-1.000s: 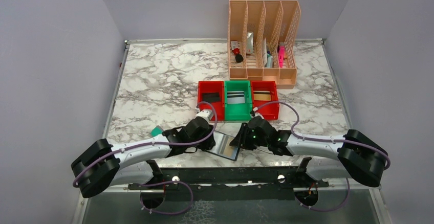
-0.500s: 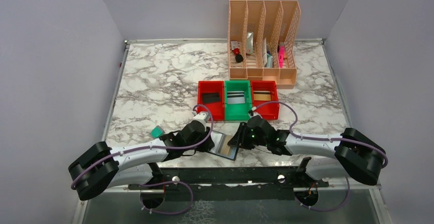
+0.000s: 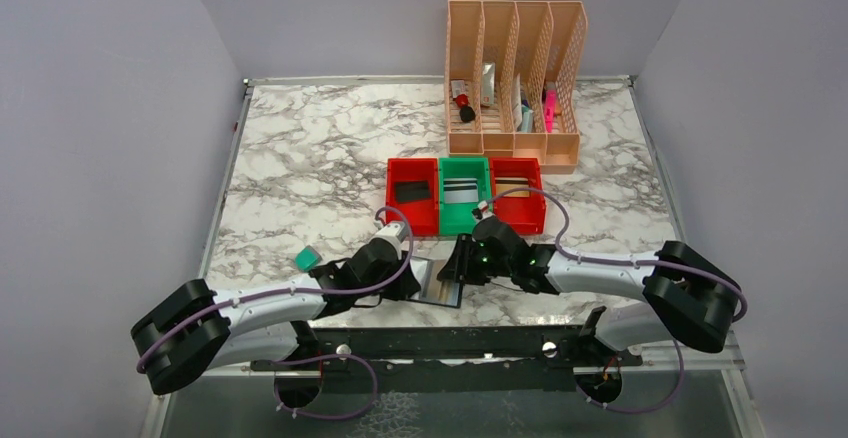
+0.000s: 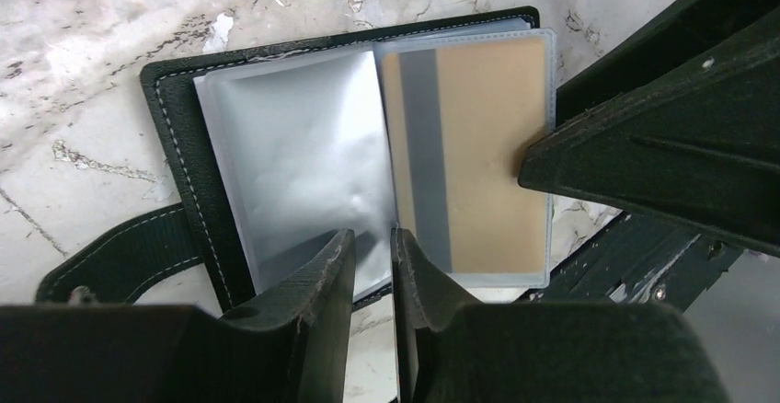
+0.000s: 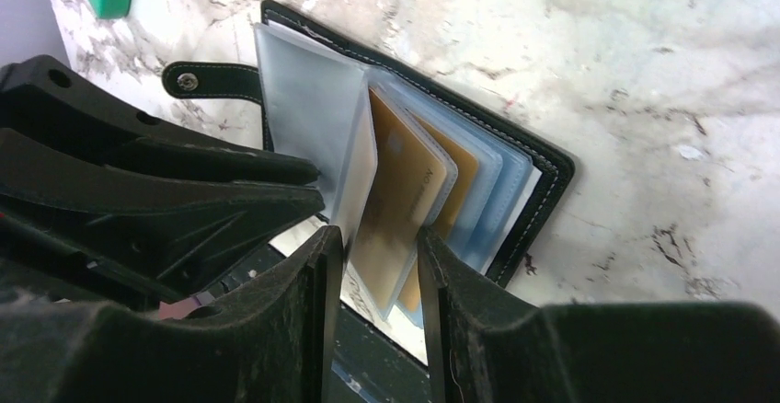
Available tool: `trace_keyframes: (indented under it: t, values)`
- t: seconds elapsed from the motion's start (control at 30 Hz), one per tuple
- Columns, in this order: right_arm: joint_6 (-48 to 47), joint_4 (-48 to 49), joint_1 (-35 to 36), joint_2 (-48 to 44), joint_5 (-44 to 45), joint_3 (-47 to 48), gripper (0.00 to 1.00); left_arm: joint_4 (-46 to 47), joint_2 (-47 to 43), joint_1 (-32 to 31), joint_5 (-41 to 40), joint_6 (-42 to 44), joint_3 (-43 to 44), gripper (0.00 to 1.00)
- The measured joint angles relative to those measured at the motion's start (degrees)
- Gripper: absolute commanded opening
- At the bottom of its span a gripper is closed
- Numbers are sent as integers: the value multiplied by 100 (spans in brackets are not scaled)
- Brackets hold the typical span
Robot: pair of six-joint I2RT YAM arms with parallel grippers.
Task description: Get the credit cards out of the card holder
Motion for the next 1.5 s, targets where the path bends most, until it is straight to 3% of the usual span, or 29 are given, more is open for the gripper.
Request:
trace_keyframes:
  t: [0.23,1.0,1.5]
  values:
    - [-219,39,0,68,-208,168,48,94,-46,0,55,-63,-81,25]
    - [-741,527,2,66,-901,376,53,24,-258,0,39,-168,-188,25]
    - [-560,-101,2,-282,-275,374,51,-479,-809,0,-216,-380,-330,25]
